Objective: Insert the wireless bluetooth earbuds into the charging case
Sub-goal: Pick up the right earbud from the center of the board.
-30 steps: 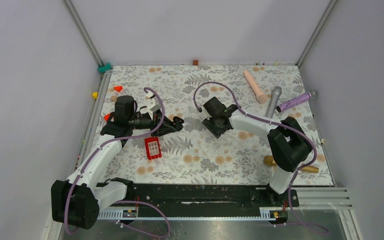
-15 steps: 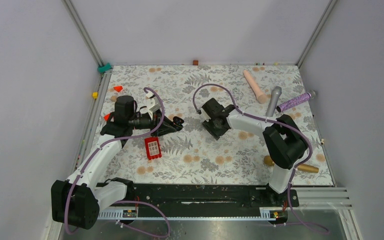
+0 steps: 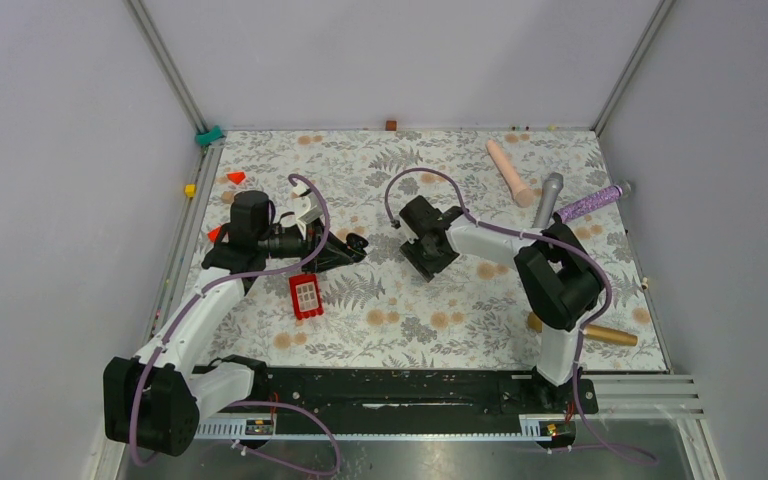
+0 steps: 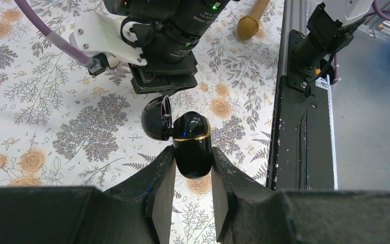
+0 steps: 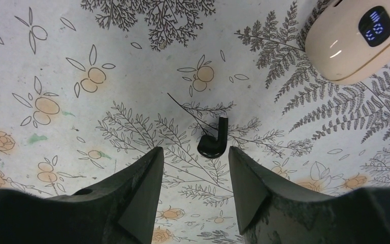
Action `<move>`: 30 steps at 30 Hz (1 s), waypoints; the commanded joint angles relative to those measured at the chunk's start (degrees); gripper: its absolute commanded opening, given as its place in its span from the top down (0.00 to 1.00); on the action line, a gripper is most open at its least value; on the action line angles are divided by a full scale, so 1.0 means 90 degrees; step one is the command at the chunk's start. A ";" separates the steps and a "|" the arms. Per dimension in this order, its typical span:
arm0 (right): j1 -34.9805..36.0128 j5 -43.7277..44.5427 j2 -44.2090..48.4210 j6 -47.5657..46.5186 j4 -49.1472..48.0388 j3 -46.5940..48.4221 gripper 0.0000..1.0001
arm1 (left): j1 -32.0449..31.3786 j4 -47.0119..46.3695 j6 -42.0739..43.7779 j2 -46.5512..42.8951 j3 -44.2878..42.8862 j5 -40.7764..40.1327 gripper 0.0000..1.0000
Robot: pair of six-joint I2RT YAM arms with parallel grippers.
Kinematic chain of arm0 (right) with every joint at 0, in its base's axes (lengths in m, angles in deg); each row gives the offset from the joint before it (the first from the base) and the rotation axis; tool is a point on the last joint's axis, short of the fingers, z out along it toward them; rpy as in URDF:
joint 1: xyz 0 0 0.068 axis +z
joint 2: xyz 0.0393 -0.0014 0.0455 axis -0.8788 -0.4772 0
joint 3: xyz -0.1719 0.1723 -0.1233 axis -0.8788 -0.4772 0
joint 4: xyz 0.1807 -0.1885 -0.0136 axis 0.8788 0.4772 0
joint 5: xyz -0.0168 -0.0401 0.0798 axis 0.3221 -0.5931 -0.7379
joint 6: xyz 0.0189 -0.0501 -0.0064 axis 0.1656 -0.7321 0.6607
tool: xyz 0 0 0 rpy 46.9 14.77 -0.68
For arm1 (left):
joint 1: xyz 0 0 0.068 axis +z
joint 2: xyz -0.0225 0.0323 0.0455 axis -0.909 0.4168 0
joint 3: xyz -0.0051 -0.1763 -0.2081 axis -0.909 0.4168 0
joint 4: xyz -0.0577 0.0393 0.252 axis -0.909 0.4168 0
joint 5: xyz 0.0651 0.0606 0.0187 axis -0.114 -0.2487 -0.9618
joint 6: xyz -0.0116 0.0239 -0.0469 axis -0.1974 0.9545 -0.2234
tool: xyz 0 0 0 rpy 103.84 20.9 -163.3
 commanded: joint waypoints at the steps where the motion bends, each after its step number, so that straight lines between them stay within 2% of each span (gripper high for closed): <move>1: -0.0009 0.0043 -0.0164 0.0241 0.0155 0.0316 0.43 | 0.0036 -0.0100 0.0060 0.0013 -0.0139 0.0265 1.00; 7: -0.0011 0.0078 -0.0360 0.0283 0.0202 0.0478 0.44 | 0.0033 -0.0102 0.0052 0.0039 -0.0139 0.0273 1.00; 12: -0.0009 -0.0005 -0.0410 0.0312 0.0225 0.0478 0.50 | 0.0031 -0.0107 0.0055 0.0044 -0.0140 0.0273 1.00; 23: -0.0004 -0.0264 -0.0404 0.0324 0.0219 0.0397 0.75 | 0.0032 0.0024 0.0131 0.0038 -0.0206 0.0279 1.00; 27: 0.0000 -0.0673 -0.0160 0.0266 0.0217 0.0371 0.78 | 0.0036 0.0071 0.0152 0.0050 -0.0229 0.0291 1.00; 30: 0.0000 -0.1342 0.0271 0.0192 0.0234 0.0356 0.78 | 0.0033 0.0076 0.0162 0.0044 -0.0222 0.0287 1.00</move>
